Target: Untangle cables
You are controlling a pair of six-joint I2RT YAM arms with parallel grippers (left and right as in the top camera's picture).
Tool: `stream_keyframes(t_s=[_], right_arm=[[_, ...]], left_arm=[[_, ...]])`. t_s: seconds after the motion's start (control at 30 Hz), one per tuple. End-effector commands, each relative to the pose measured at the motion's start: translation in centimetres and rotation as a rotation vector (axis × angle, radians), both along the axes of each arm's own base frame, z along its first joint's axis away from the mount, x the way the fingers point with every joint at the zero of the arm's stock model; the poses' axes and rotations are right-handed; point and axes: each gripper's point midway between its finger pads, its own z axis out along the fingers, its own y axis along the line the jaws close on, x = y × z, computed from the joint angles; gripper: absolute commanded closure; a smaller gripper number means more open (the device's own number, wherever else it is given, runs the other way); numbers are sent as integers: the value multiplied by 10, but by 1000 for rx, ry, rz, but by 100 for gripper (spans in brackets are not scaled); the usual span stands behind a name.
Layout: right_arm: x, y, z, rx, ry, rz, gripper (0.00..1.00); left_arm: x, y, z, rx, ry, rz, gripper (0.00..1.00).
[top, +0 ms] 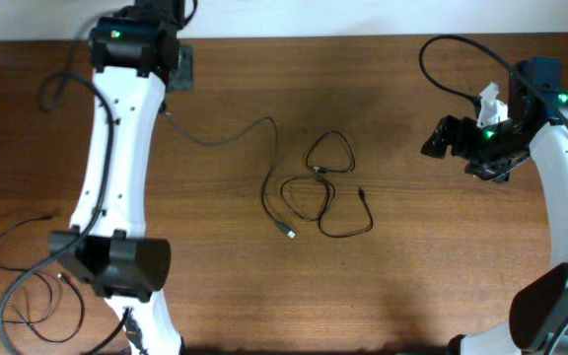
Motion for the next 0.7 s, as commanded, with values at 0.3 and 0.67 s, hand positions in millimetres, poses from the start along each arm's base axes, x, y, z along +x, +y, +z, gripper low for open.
stream_keyframes(t_s=[0.3,0.67], right_arm=[[-4,0,1,-13,4,6,4],[-8,1,0,-11,19,6,4]], left_arm=[[-52,-203,-194,-393,646,-432,59],[-45,-149,-219,-89,736,-631,39]])
